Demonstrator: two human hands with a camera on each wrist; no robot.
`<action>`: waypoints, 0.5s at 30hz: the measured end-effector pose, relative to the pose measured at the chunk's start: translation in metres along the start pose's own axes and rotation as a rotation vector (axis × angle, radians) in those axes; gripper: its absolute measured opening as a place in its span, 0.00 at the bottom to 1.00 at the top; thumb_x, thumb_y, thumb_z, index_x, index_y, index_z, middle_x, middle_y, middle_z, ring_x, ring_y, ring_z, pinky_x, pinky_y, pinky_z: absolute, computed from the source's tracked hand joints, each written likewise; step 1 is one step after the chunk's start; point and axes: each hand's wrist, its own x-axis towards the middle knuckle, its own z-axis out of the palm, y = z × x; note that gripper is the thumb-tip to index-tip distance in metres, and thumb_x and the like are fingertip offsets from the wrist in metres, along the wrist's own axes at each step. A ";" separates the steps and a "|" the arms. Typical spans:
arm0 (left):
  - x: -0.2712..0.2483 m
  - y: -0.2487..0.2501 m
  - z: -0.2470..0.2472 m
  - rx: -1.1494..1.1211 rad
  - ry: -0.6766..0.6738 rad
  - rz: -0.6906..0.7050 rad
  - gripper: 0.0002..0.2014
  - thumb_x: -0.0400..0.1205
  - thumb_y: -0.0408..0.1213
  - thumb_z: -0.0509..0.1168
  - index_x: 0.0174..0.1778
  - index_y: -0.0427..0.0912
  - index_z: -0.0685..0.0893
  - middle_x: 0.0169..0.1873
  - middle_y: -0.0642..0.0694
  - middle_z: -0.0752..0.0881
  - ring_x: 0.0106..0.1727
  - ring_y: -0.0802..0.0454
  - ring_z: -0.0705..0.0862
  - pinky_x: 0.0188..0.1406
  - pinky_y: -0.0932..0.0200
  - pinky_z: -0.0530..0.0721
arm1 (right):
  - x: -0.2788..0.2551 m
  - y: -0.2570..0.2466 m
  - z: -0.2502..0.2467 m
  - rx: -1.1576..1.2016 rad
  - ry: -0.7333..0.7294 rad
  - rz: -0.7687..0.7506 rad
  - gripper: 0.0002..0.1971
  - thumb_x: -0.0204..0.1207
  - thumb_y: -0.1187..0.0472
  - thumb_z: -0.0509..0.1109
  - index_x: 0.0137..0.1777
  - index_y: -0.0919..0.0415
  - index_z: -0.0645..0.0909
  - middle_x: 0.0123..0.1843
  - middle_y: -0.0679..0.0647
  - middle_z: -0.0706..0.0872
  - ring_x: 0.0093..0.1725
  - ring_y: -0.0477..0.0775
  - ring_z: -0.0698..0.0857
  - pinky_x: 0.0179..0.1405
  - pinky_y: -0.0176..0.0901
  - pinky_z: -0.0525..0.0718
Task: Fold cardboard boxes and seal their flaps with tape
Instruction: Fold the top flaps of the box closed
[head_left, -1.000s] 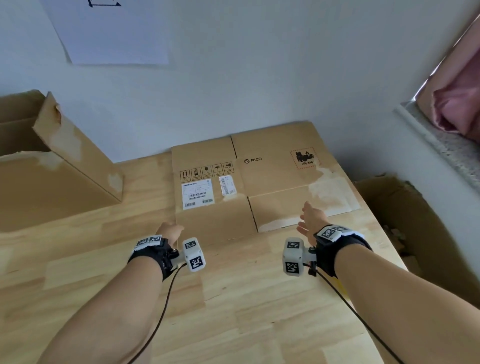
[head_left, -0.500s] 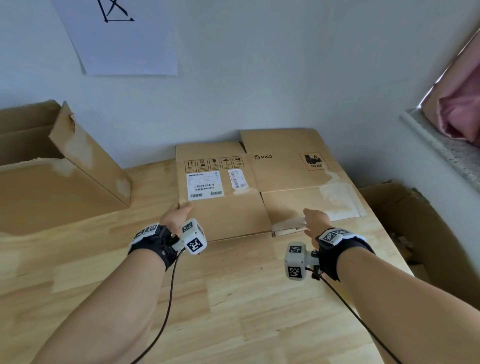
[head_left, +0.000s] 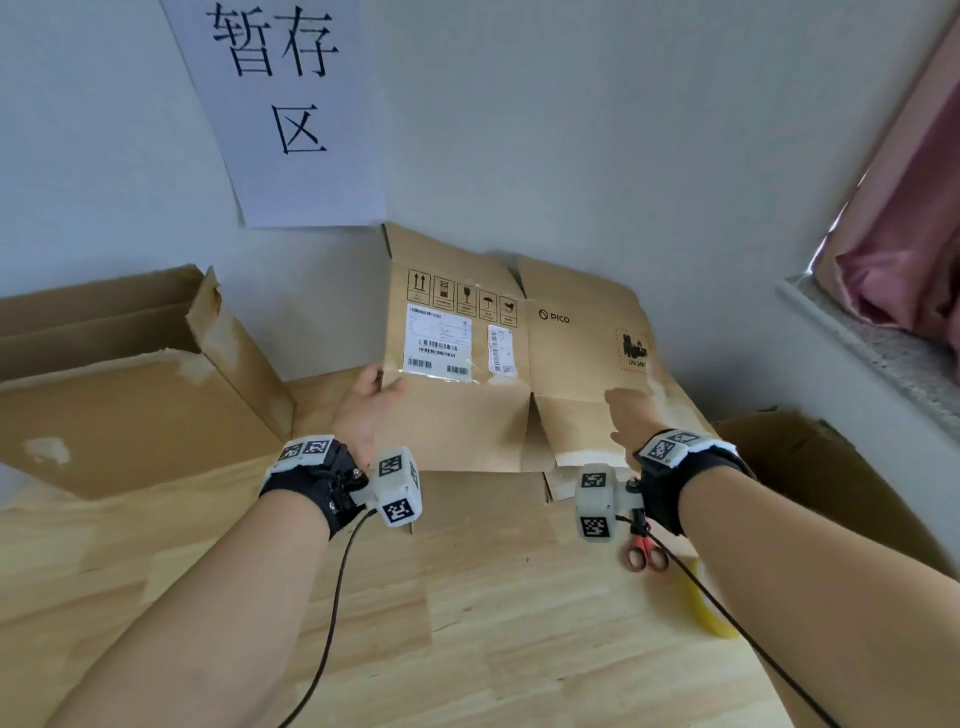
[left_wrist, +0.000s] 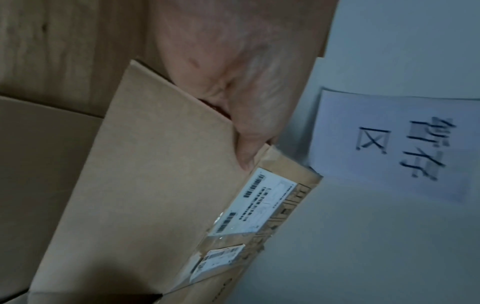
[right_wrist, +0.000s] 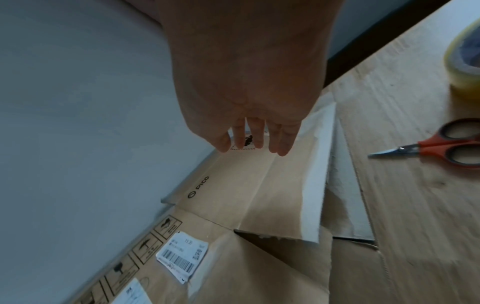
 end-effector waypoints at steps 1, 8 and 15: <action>-0.004 0.007 0.001 0.006 0.002 0.031 0.15 0.83 0.34 0.66 0.66 0.47 0.79 0.56 0.46 0.87 0.51 0.48 0.86 0.47 0.52 0.85 | -0.004 -0.004 -0.004 0.017 0.012 -0.017 0.21 0.85 0.64 0.55 0.75 0.75 0.66 0.75 0.71 0.69 0.75 0.69 0.69 0.74 0.60 0.69; -0.031 0.057 -0.007 0.013 -0.031 0.254 0.11 0.83 0.33 0.65 0.60 0.46 0.83 0.52 0.47 0.89 0.52 0.47 0.87 0.49 0.52 0.85 | -0.035 -0.044 -0.029 -0.006 0.159 -0.188 0.24 0.78 0.68 0.54 0.74 0.53 0.72 0.74 0.55 0.75 0.65 0.58 0.79 0.61 0.43 0.77; -0.064 0.102 -0.012 0.023 -0.041 0.451 0.09 0.81 0.34 0.68 0.53 0.50 0.88 0.49 0.49 0.91 0.48 0.50 0.88 0.48 0.54 0.85 | -0.066 -0.078 -0.045 0.048 0.173 -0.315 0.26 0.78 0.71 0.53 0.76 0.57 0.68 0.76 0.57 0.73 0.68 0.59 0.77 0.53 0.39 0.73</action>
